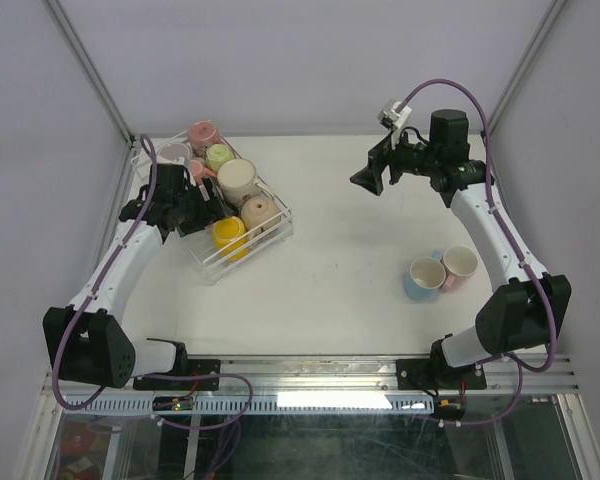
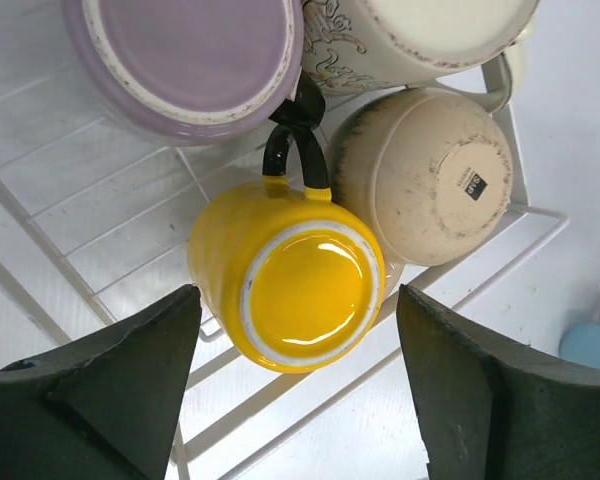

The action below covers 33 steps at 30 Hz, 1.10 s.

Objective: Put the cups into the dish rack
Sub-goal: Pick up the cup at the center of the board.

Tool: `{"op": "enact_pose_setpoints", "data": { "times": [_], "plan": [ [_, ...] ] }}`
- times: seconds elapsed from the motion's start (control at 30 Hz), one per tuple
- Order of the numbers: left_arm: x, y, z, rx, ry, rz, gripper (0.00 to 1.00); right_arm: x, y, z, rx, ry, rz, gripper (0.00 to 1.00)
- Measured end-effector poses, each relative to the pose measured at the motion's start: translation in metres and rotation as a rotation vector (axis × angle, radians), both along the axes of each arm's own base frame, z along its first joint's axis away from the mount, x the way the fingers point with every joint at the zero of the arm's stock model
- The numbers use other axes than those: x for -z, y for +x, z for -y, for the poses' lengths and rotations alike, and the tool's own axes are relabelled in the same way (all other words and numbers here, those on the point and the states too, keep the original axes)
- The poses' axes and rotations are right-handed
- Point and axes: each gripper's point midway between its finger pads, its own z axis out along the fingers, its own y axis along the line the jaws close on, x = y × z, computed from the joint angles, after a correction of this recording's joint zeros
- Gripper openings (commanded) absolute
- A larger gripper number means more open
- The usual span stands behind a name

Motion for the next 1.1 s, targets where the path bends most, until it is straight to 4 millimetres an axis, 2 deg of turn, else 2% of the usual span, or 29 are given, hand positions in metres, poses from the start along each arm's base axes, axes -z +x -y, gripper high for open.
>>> {"op": "enact_pose_setpoints", "data": {
  "times": [0.07,0.13,0.23,0.3,0.4,0.5,0.6,0.7,0.83,1.1],
  "plan": [
    [-0.007,0.000,-0.003,-0.009,0.014,0.025,0.82,0.000,-0.002,0.000,-0.012,-0.002,0.003,0.93],
    [-0.015,0.002,-0.008,-0.017,0.034,0.050,0.86,-0.001,-0.005,0.000,-0.029,-0.003,0.011,0.99],
    [-0.033,0.007,-0.013,-0.026,0.062,0.107,0.99,-0.005,-0.013,0.000,-0.056,-0.002,0.048,1.00],
    [-0.047,0.011,-0.017,-0.030,0.082,0.157,0.99,-0.006,-0.023,0.001,-0.069,-0.002,0.075,0.99],
    [-0.080,0.015,-0.019,-0.034,0.085,0.291,0.99,-0.008,-0.037,0.003,-0.098,-0.008,0.106,0.99],
    [-0.127,0.019,-0.021,-0.060,0.062,0.473,0.99,-0.006,-0.043,0.006,-0.126,-0.019,0.104,0.95],
    [-0.167,0.016,-0.021,-0.074,0.024,0.641,0.99,0.008,-0.049,0.022,-0.116,-0.053,0.048,0.91],
    [-0.195,0.015,-0.018,-0.081,-0.026,0.757,0.99,0.018,-0.055,0.045,-0.090,-0.107,-0.006,0.86],
    [-0.209,0.020,-0.008,-0.067,-0.105,0.834,0.99,0.032,-0.069,0.070,-0.081,-0.215,-0.075,0.79],
    [-0.214,0.029,0.009,-0.027,-0.216,0.872,0.99,0.075,-0.114,0.111,-0.109,-0.491,-0.245,0.78]
  ]
}}
